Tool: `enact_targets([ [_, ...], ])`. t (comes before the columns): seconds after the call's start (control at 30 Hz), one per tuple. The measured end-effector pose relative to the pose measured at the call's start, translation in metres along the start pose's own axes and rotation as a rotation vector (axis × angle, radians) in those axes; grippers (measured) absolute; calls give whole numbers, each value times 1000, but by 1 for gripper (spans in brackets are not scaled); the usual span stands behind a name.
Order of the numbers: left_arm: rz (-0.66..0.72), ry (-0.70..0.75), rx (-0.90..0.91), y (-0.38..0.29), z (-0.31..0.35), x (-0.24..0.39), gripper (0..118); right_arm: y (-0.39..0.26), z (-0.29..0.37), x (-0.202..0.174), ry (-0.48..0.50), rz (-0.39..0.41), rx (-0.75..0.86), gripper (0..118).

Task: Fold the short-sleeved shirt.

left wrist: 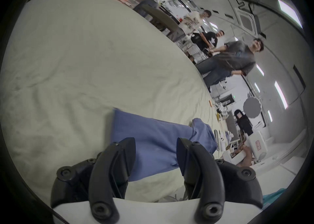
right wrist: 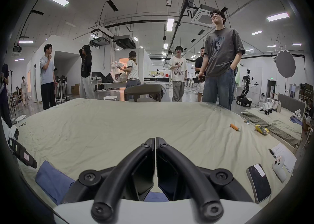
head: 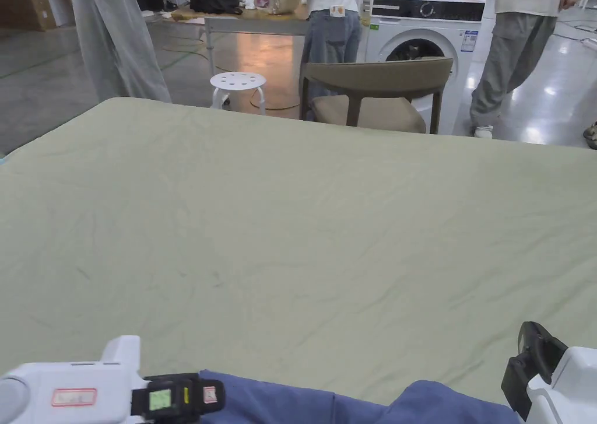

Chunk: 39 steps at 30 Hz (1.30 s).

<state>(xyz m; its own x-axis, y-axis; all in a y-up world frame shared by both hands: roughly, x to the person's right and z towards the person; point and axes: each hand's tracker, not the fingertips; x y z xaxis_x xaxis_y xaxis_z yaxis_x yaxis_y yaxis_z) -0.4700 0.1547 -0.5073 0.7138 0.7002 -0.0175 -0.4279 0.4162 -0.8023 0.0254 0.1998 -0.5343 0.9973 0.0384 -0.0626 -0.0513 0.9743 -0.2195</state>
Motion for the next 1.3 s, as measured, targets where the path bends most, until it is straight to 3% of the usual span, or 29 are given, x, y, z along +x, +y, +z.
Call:
enact_targets([
  [0.1,37,-34,-31,5,5,-28,67,-1,-1,-2,5,-3,-4,0],
  [0.3,171,-115,-153,-2,-23,-65,67,1,-1,-7,12,-3,-7,0],
  [0.4,194,-280,-131,1,-39,-100,67,1,0,-8,12,-1,-7,0],
  [0.47,233,-316,-162,1,-54,-101,66,2,1,-9,11,-1,-7,0],
  [0.53,205,-311,-158,3,-55,-95,55,2,1,-10,10,-2,-8,0],
  [0.57,176,-282,-161,2,-58,-91,31,2,1,-10,9,-3,-9,0],
  [0.6,151,-222,-166,2,-62,-89,15,2,1,-10,9,-4,-10,0],
  [0.7,154,-247,-146,0,-57,-86,11,2,1,-10,8,-8,-14,0],
  [0.87,48,-223,-91,6,-32,-63,8,2,2,-8,7,2,-15,0],
  [1.0,-32,-114,-55,27,8,-32,8,2,1,-6,9,6,-19,0],
  [1.3,-205,376,7,58,96,44,8,1,-1,-7,23,10,-20,0],
])
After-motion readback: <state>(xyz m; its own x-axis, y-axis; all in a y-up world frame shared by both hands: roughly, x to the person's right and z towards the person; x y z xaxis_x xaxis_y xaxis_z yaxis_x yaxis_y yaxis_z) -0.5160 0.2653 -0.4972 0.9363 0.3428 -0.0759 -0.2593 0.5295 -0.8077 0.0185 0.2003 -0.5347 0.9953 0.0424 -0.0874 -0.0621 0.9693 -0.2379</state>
